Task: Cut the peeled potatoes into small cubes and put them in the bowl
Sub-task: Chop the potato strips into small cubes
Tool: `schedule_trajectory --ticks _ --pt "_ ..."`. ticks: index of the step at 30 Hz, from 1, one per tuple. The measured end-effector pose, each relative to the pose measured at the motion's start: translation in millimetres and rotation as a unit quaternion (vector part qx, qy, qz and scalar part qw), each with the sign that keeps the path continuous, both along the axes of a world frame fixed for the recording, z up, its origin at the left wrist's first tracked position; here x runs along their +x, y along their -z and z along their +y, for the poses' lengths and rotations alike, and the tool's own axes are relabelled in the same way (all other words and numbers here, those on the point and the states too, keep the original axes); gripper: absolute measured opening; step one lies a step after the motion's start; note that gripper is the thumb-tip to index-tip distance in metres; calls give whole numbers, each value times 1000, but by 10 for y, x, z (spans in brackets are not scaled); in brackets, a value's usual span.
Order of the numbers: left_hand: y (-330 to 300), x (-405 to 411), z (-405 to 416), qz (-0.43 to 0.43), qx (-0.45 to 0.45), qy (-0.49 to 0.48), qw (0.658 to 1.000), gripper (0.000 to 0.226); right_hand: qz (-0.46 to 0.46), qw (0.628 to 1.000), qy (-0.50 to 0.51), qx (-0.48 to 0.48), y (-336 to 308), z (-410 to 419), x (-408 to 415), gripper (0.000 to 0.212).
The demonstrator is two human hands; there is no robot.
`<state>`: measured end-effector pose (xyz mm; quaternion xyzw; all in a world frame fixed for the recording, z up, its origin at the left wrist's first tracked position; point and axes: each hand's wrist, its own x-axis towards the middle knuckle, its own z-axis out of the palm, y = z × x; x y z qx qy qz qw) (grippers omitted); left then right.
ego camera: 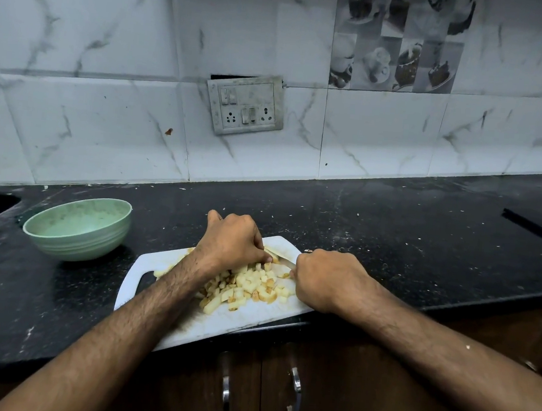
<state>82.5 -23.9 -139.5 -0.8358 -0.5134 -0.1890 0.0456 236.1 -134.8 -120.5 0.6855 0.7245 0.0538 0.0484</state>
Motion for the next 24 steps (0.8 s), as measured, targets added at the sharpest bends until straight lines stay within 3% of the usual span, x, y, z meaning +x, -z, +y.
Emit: schedule_trajectory --ticks 9,13,17,24 --pt "3 -4 -41 29 54 12 998 37 -92 994 -47 39 96 -21 14 28" --pt "-2 -3 -23 39 -3 77 996 30 -54 997 -42 26 65 -2 89 36" --pt "-17 13 23 40 -31 81 995 24 6 1000 -13 0 13 -17 242 41" --pt "-23 44 33 52 -15 85 995 22 -33 999 -12 -31 -128 -277 375 38"
